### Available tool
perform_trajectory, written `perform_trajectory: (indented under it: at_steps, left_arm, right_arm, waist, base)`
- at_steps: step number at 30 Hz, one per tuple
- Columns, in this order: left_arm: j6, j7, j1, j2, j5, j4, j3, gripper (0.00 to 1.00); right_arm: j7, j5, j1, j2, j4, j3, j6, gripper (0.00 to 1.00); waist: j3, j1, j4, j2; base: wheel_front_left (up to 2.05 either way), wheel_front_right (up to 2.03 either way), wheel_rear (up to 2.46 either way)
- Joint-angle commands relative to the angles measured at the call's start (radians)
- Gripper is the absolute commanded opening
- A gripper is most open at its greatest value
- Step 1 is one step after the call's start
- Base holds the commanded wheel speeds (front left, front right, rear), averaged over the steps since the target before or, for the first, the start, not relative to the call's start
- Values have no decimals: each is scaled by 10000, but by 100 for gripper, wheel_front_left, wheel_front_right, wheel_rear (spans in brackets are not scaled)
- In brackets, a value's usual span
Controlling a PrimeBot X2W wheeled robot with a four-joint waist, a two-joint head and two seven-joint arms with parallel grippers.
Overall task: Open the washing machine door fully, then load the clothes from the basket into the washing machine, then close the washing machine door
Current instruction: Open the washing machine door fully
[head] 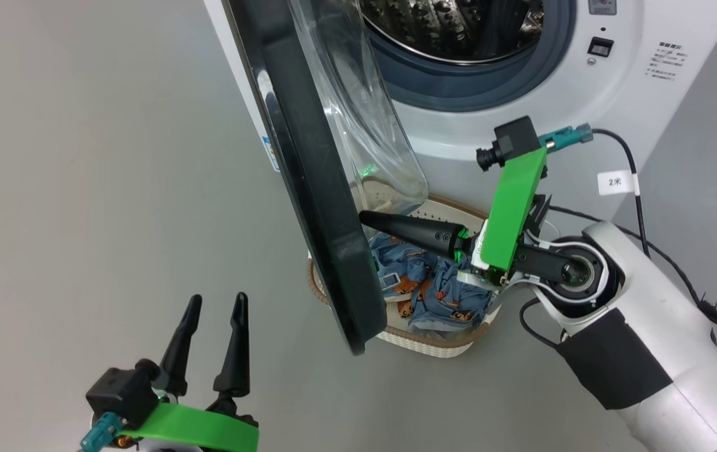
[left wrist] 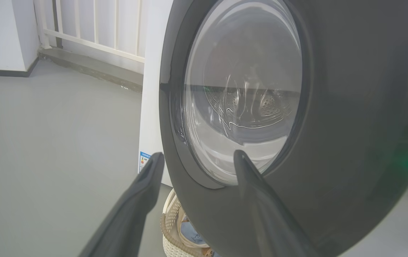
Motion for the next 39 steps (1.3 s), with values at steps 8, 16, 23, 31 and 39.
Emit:
perform_trajectory:
  at_steps: [8,16,23,31,39]
  left_arm:
    - [4,-63,-135,457,45,56,331,100]
    - [4,-63,33,766,-215,176,628,100]
    - [4,-63,224,929,-219,201,909,100]
    - [4,-63,614,1100,-162,172,1299,100]
    - [4,-63,1027,1230,-119,38,1639,100]
  right_arm:
    - [-602,-300,570,188,-250,-260,60,3]
    - [-1153,-299,1290,-32,-342,-497,60,60]
    - [-1614,-373,1899,-302,-407,-686,60,100]
    - [-2523,-451,2923,-607,-402,-966,60,100]
    - [-3445,-684,3914,-1140,-453,-989,60,100]
  waist:
    - [-287,0,-506,0]
    - [-545,0,-1286,0]
    - [-767,0,-1905,0]
    - [-1139,0,-2660,0]
    - [-1325,0,-3225,0]
  base:
    - [0,0,0]
    - [0,0,0]
    - [0,0,0]
    - [0,0,0]
    - [0,0,0]
